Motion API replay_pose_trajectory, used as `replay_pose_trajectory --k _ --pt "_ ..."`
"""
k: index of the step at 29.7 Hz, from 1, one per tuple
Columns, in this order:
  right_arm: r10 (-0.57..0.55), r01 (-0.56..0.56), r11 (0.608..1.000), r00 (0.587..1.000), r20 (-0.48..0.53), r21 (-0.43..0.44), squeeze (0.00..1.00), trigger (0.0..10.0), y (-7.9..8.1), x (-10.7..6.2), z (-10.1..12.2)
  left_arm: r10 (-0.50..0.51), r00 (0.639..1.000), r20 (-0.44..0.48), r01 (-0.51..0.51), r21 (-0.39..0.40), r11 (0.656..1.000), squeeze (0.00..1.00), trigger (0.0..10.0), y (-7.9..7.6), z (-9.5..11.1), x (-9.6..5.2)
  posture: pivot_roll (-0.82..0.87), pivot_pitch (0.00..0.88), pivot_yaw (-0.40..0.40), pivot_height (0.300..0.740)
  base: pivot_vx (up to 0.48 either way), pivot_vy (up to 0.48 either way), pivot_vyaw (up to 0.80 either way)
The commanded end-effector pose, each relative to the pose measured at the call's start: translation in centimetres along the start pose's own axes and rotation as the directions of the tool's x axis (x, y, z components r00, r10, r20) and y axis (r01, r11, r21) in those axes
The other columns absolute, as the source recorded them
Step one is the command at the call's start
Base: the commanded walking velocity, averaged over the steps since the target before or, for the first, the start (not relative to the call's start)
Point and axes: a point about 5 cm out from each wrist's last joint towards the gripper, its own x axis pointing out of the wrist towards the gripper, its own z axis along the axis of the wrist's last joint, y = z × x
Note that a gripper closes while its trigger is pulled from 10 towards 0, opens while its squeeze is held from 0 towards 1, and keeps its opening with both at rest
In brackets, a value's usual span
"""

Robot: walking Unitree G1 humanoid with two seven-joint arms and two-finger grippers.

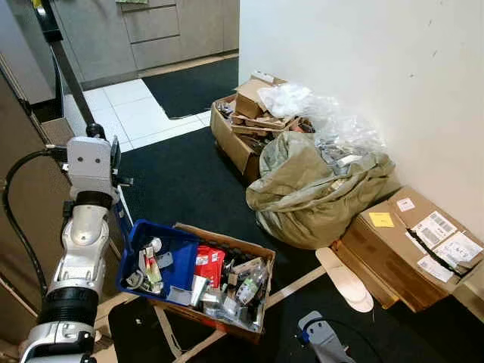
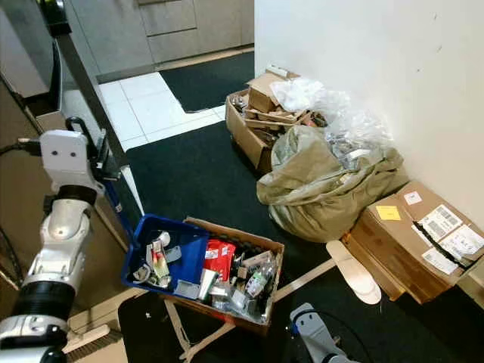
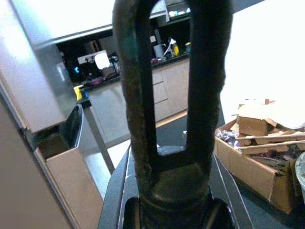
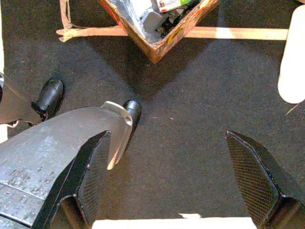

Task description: Sweep floor

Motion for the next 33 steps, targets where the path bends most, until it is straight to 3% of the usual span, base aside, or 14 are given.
replay_pose_trajectory --k 1,5,9,11,16,21,23,25,29,33 --pt "0.001 -0.001 1.000 1.000 0.001 0.019 0.00 10.0 0.4 0.0 -0.3 -0.035 0.998 0.057 0.030 0.091 0.995 0.00 10.0 0.3 0.9 0.6 -0.12 0.098 0.039 0.740 0.000 0.000 0.00" --pt "-0.002 0.002 1.000 1.000 0.002 0.020 0.00 10.0 0.3 0.0 -0.3 -0.071 0.994 0.078 0.062 0.117 0.991 0.00 10.0 -0.3 1.3 1.0 -0.12 0.096 0.041 0.740 0.000 0.000 0.00" --pt "-0.011 0.010 1.000 1.000 0.006 0.025 0.00 10.0 0.2 0.0 -0.2 -0.155 0.979 0.129 0.135 0.149 0.979 0.00 10.0 -2.3 2.2 1.7 -0.12 0.088 0.047 0.740 0.000 0.000 0.00" --pt "-0.011 0.010 1.000 1.000 0.006 0.025 0.00 10.0 0.2 0.0 -0.2 -0.155 0.979 0.129 0.135 0.149 0.979 0.00 10.0 -2.3 2.2 1.7 -0.12 0.088 0.047 0.740 0.000 0.000 0.00" --pt "-0.019 0.019 0.999 1.000 0.008 0.032 0.00 10.0 0.0 -0.1 -0.3 -0.263 0.950 0.169 0.240 0.145 0.960 0.00 10.0 -5.3 2.8 1.4 -0.13 0.094 0.051 0.740 0.000 0.000 0.00" --pt "-0.022 0.021 0.999 1.000 0.011 0.035 0.00 10.0 -0.1 -0.1 -0.2 -0.299 0.935 0.189 0.271 0.162 0.949 0.00 10.0 -6.3 3.1 1.3 -0.13 0.095 0.051 0.740 0.000 0.000 0.00" --pt "-0.024 0.023 0.999 1.000 0.015 0.038 0.00 10.0 -0.2 -0.1 -0.1 -0.335 0.919 0.208 0.301 0.178 0.937 0.00 10.0 -7.4 3.4 1.2 -0.13 0.095 0.051 0.740 0.000 0.000 0.00" --pt "-0.024 0.023 0.999 1.000 0.015 0.038 0.00 10.0 -0.2 -0.1 -0.1 -0.335 0.919 0.208 0.301 0.178 0.937 0.00 10.0 -7.4 3.4 1.2 -0.13 0.095 0.051 0.740 0.000 0.000 0.00" --pt "-0.025 0.024 0.999 0.999 0.023 0.046 0.00 10.0 0.0 -0.1 0.0 -0.372 0.901 0.225 0.333 0.192 0.923 0.00 10.0 -8.8 3.5 1.0 -0.14 0.101 0.061 0.740 0.000 0.000 0.00" --pt "-0.026 0.025 0.999 0.999 0.023 0.047 0.00 10.0 0.0 -0.1 0.0 -0.374 0.899 0.226 0.334 0.194 0.922 0.00 10.0 -9.0 3.5 1.0 -0.14 0.101 0.061 0.740 0.000 0.000 0.00"
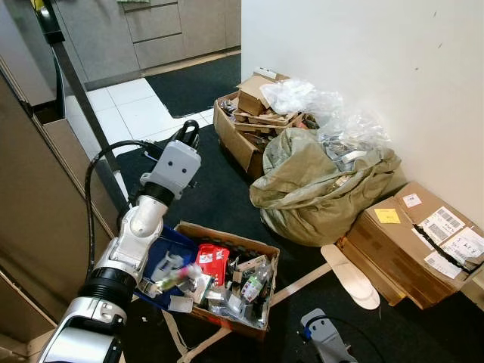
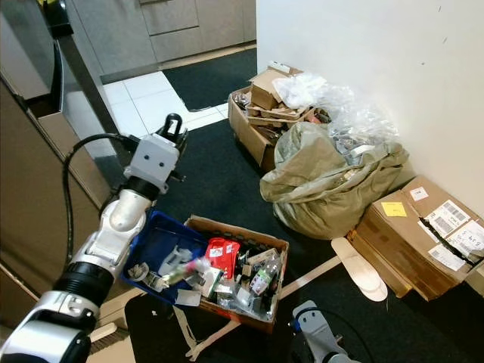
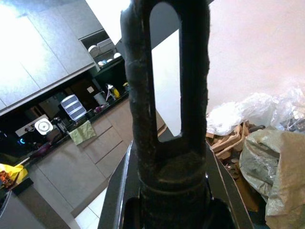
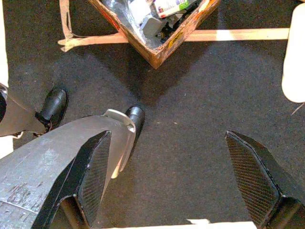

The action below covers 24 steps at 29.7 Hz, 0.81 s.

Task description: Sweep floor

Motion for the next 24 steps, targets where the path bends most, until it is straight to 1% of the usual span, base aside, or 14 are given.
replay_pose_trajectory --k 1,9,10,11,12,14,15,18,19,20,21,22,23,24 --pt "0.005 -0.005 1.000 1.000 0.004 0.014 0.00 10.0 0.4 0.0 -0.3 -0.023 0.999 0.049 0.020 0.050 0.999 0.00 10.0 0.0 0.7 0.6 -0.14 0.103 0.066 0.740 0.000 0.000 0.00" --pt "0.009 -0.009 1.000 1.000 0.008 0.022 0.00 10.0 0.6 0.0 -0.3 0.028 0.999 0.032 -0.031 0.086 0.996 0.00 10.0 0.8 0.4 0.7 -0.14 0.106 0.069 0.740 0.000 0.000 0.00" --pt "0.010 -0.010 1.000 1.000 0.010 0.025 0.00 10.0 0.7 0.0 -0.4 0.063 0.998 0.025 -0.066 0.113 0.991 0.00 10.0 1.5 0.2 0.7 -0.14 0.106 0.068 0.740 0.000 0.000 0.00" --pt "0.010 -0.010 1.000 1.000 0.010 0.025 0.00 10.0 0.7 0.0 -0.4 0.063 0.998 0.025 -0.066 0.113 0.991 0.00 10.0 1.5 0.2 0.7 -0.14 0.106 0.068 0.740 0.000 0.000 0.00" --pt "0.012 -0.012 1.000 1.000 0.012 0.027 0.00 10.0 0.7 0.0 -0.4 0.101 0.994 0.028 -0.105 0.149 0.983 0.00 10.0 2.3 0.1 0.8 -0.14 0.108 0.068 0.740 0.000 0.000 0.00" --pt "0.012 -0.012 1.000 1.000 0.012 0.027 0.00 10.0 0.7 0.0 -0.4 0.101 0.994 0.028 -0.105 0.149 0.983 0.00 10.0 2.3 0.1 0.8 -0.14 0.108 0.068 0.740 0.000 0.000 0.00" --pt "0.013 -0.013 0.999 1.000 0.014 0.029 0.00 10.0 0.7 0.0 -0.4 0.138 0.990 0.041 -0.143 0.179 0.973 0.00 10.0 3.0 0.2 1.0 -0.14 0.108 0.067 0.740 0.000 0.000 0.00" --pt "0.013 -0.013 0.999 1.000 0.014 0.029 0.00 10.0 0.7 0.0 -0.4 0.138 0.990 0.041 -0.143 0.179 0.973 0.00 10.0 3.0 0.2 1.0 -0.14 0.108 0.067 0.740 0.000 0.000 0.00" --pt "0.014 -0.014 0.999 1.000 0.016 0.030 0.00 10.0 0.8 0.0 -0.3 0.170 0.984 0.059 -0.179 0.202 0.963 0.00 10.0 3.6 0.4 1.3 -0.14 0.109 0.067 0.740 0.000 0.000 0.00" --pt "0.014 -0.014 0.999 1.000 0.016 0.030 0.00 10.0 0.8 0.0 -0.3 0.170 0.984 0.059 -0.179 0.202 0.963 0.00 10.0 3.6 0.4 1.3 -0.14 0.109 0.067 0.740 0.000 0.000 0.00" --pt "0.017 -0.017 0.999 1.000 0.019 0.029 0.00 10.0 0.8 0.0 -0.3 0.198 0.977 0.085 -0.213 0.230 0.950 0.00 10.0 4.3 0.8 1.7 -0.15 0.110 0.065 0.740 0.000 0.000 0.00" --pt "0.017 -0.017 0.999 1.000 0.019 0.029 0.00 10.0 0.8 0.0 -0.3 0.198 0.977 0.085 -0.213 0.230 0.950 0.00 10.0 4.3 0.8 1.7 -0.15 0.110 0.065 0.740 0.000 0.000 0.00" --pt "0.019 -0.020 0.999 1.000 0.020 0.028 0.00 10.0 0.8 0.0 -0.3 0.210 0.971 0.112 -0.233 0.265 0.936 0.00 10.0 4.8 1.2 2.0 -0.15 0.113 0.065 0.740 0.000 0.000 0.00" --pt "0.019 -0.020 0.999 1.000 0.020 0.028 0.00 10.0 0.8 0.0 -0.3 0.210 0.971 0.112 -0.233 0.265 0.936 0.00 10.0 4.8 1.2 2.0 -0.15 0.113 0.065 0.740 0.000 0.000 0.00"
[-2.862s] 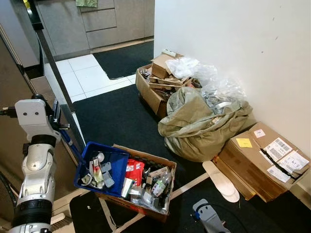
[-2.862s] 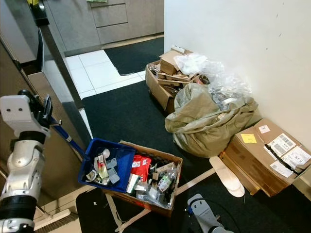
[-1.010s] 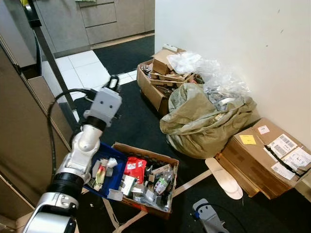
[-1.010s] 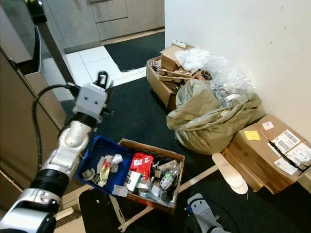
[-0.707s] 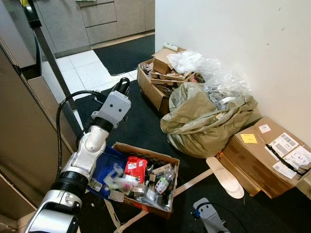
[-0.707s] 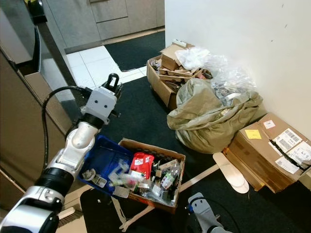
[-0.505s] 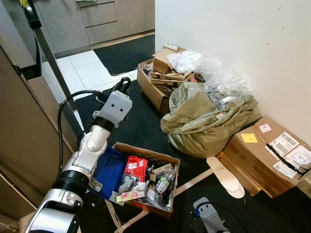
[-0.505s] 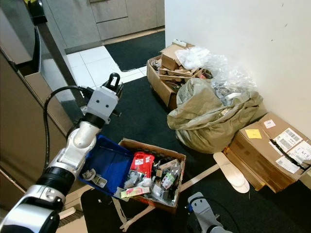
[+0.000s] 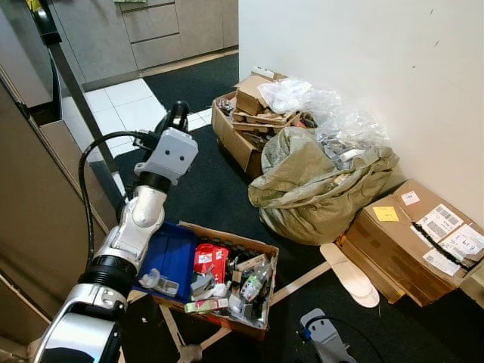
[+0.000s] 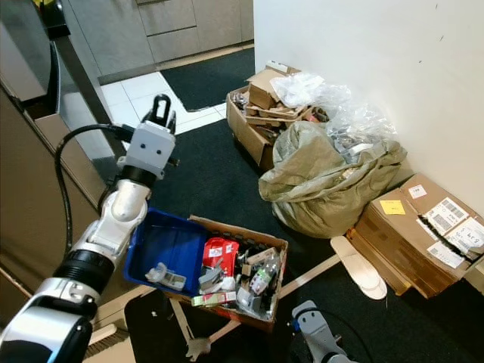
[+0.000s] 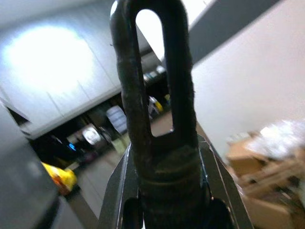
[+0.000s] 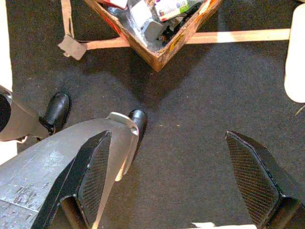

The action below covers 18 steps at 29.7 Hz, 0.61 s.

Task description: Sweep floor

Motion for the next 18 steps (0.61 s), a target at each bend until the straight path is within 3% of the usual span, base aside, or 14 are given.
replay_pose_trajectory --k 1,8,18 --pt "0.016 -0.016 1.000 1.000 -0.001 0.019 0.00 10.0 0.6 -0.1 -0.4 -0.046 0.997 0.054 0.035 0.186 0.982 0.00 10.0 1.9 0.0 0.8 -0.15 0.113 0.063 0.740 0.000 0.000 0.00" --pt "0.017 -0.017 1.000 1.000 0.000 0.018 0.00 10.0 0.7 0.0 -0.4 -0.084 0.993 0.087 0.062 0.235 0.970 0.00 10.0 2.0 0.2 1.2 -0.15 0.114 0.064 0.740 0.000 0.000 0.00" --pt "0.015 -0.015 1.000 1.000 0.000 0.019 0.00 10.0 0.5 -0.1 -0.6 -0.190 0.970 0.154 0.134 0.314 0.940 0.00 10.0 1.0 0.8 1.4 -0.15 0.109 0.066 0.740 0.000 0.000 0.00"
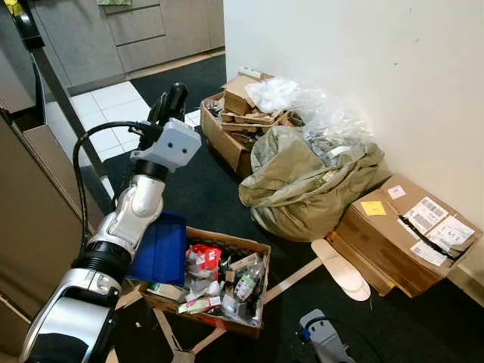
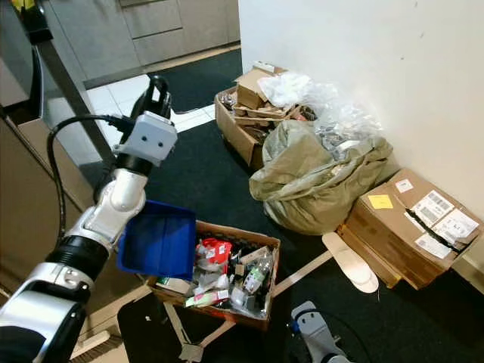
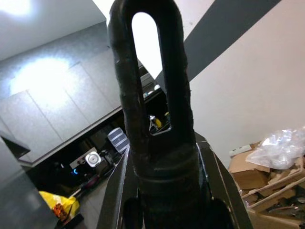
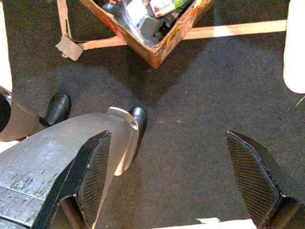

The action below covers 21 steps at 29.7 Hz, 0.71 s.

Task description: Sweep floor

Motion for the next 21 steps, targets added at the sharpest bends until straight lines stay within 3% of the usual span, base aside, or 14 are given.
replay_pose_trajectory --k 1,5,10,12,14,15,16,21 --pt "0.007 -0.007 1.000 1.000 -0.004 0.018 0.00 10.0 0.4 -0.1 -0.4 -0.127 0.985 0.120 0.096 0.236 0.967 0.00 10.0 1.8 0.5 1.2 -0.15 0.106 0.065 0.740 0.000 0.000 0.00" --pt "0.006 -0.006 1.000 1.000 -0.004 0.015 0.00 10.0 0.3 -0.1 -0.4 -0.194 0.968 0.161 0.142 0.288 0.947 0.00 10.0 1.4 0.9 1.3 -0.15 0.099 0.063 0.740 0.000 0.000 0.00" --pt "0.004 -0.004 1.000 1.000 -0.003 0.015 0.00 10.0 0.2 -0.1 -0.3 -0.188 0.968 0.166 0.140 0.266 0.954 0.00 10.0 1.7 1.2 1.6 -0.15 0.098 0.064 0.740 0.000 0.000 0.00" --pt "0.004 -0.004 1.000 1.000 -0.002 0.014 0.00 10.0 0.2 0.0 -0.2 -0.174 0.969 0.175 0.133 0.224 0.965 0.00 10.0 2.0 1.6 2.0 -0.15 0.098 0.064 0.740 0.000 0.000 0.00" --pt "0.003 -0.003 1.000 1.000 -0.001 0.013 0.00 10.0 0.2 0.0 0.0 -0.080 0.981 0.176 0.072 0.046 0.996 0.00 10.0 2.7 2.8 2.9 -0.14 0.098 0.067 0.740 0.000 0.000 0.00" --pt "0.003 -0.003 1.000 1.000 -0.001 0.013 0.00 10.0 0.2 0.0 0.0 -0.080 0.981 0.176 0.072 0.046 0.996 0.00 10.0 2.7 2.8 2.9 -0.14 0.098 0.067 0.740 0.000 0.000 0.00" --pt "0.003 -0.003 1.000 1.000 0.000 0.014 0.00 10.0 0.2 0.1 0.0 -0.020 0.987 0.162 0.026 -0.038 0.999 0.00 10.0 3.1 3.1 3.3 -0.14 0.098 0.066 0.740 0.000 0.000 0.00" --pt "0.002 -0.002 1.000 1.000 0.001 0.015 0.00 10.0 0.2 0.1 0.1 0.063 0.990 0.130 -0.047 -0.122 0.991 0.00 10.0 3.8 3.4 3.6 -0.15 0.094 0.063 0.740 0.000 0.000 0.00"
